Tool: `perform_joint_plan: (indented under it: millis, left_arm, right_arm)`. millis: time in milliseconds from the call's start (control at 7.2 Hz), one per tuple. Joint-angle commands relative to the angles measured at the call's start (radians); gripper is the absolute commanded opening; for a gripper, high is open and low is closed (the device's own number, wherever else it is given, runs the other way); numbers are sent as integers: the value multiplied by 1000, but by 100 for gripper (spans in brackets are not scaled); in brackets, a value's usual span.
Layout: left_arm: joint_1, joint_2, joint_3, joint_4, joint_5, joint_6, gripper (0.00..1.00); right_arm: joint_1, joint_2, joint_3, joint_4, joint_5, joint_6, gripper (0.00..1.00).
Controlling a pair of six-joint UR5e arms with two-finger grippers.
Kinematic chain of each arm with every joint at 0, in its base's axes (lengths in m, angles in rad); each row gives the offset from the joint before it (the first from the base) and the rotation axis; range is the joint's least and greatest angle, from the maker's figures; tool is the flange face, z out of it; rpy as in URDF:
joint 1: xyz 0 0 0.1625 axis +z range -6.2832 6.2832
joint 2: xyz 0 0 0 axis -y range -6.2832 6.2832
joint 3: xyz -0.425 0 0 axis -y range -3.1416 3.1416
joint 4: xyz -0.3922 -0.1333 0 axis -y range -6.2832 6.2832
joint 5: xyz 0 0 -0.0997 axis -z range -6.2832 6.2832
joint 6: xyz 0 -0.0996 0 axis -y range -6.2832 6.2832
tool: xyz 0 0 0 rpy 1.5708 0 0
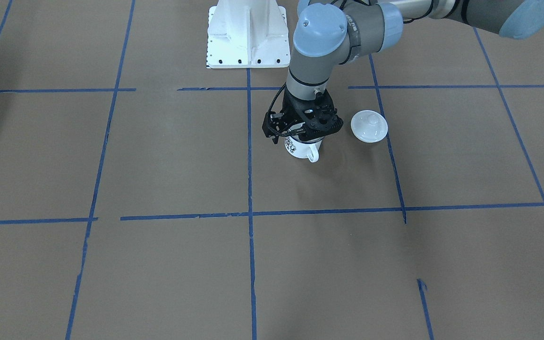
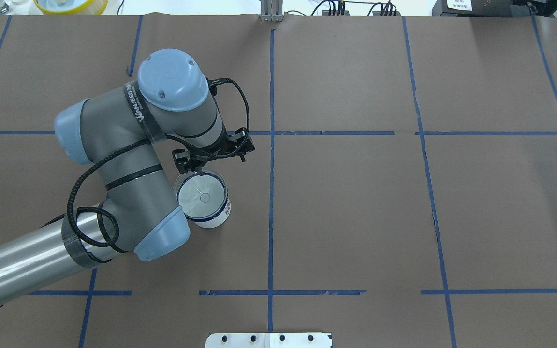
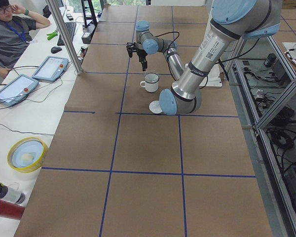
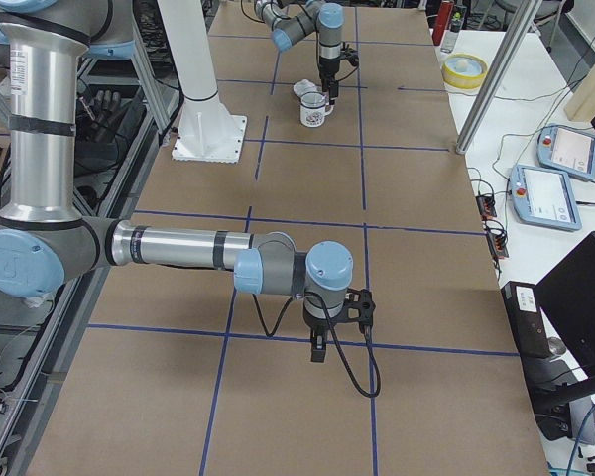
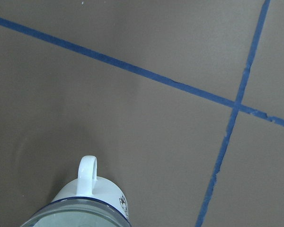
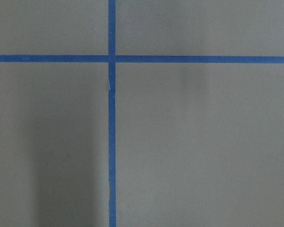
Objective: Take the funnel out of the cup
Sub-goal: 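Move the left gripper over the mug and grasp the glass funnel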
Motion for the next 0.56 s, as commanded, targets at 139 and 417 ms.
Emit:
perform_joint_plan:
  millis: [139, 417]
  left_arm:
    - [26, 3, 8, 2, 0, 3, 85]
    - [43, 1, -12, 30, -1, 3, 85]
  right_arm:
    - [0, 0, 0, 0, 0, 0, 100]
    - [0, 0, 0, 0, 0, 0, 100]
